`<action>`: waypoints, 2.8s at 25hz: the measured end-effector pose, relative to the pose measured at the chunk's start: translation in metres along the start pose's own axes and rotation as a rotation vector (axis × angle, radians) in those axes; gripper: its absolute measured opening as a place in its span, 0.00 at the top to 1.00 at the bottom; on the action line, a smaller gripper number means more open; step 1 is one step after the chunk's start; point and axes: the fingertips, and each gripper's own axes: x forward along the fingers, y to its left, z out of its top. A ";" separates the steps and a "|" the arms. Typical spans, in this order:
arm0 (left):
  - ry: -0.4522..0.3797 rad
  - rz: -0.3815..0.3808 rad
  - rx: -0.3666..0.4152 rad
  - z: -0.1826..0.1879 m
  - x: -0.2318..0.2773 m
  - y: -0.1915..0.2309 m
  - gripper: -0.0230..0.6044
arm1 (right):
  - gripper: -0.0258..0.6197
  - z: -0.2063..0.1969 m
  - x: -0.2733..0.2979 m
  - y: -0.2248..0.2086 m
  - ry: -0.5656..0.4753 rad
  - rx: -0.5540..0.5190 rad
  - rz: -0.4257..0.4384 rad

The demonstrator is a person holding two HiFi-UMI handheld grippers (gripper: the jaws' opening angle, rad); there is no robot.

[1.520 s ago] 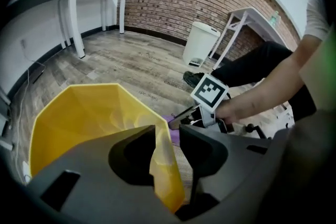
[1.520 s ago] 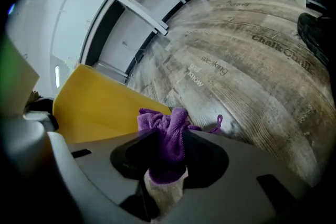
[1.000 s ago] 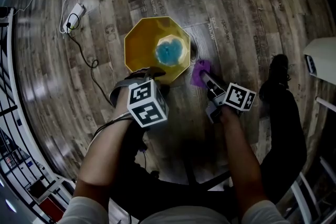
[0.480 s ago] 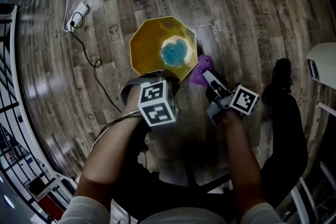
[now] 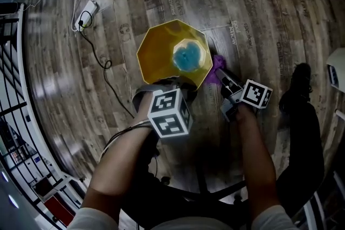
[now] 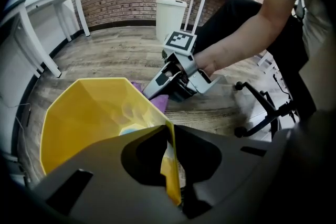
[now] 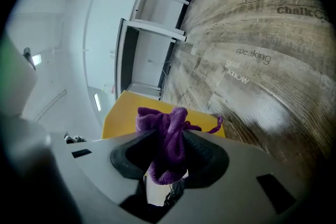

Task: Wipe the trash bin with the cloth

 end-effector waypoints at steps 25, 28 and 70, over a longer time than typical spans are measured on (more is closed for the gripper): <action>-0.042 -0.016 -0.045 0.008 0.002 -0.001 0.92 | 0.74 -0.034 0.061 -0.154 0.286 -0.220 -0.553; -0.050 -0.009 -0.058 0.007 0.003 -0.001 0.92 | 0.74 -0.033 0.064 -0.157 0.293 -0.246 -0.566; 0.092 -0.001 0.014 -0.025 0.013 -0.002 0.91 | 0.74 0.006 -0.040 0.052 -0.124 -0.022 0.202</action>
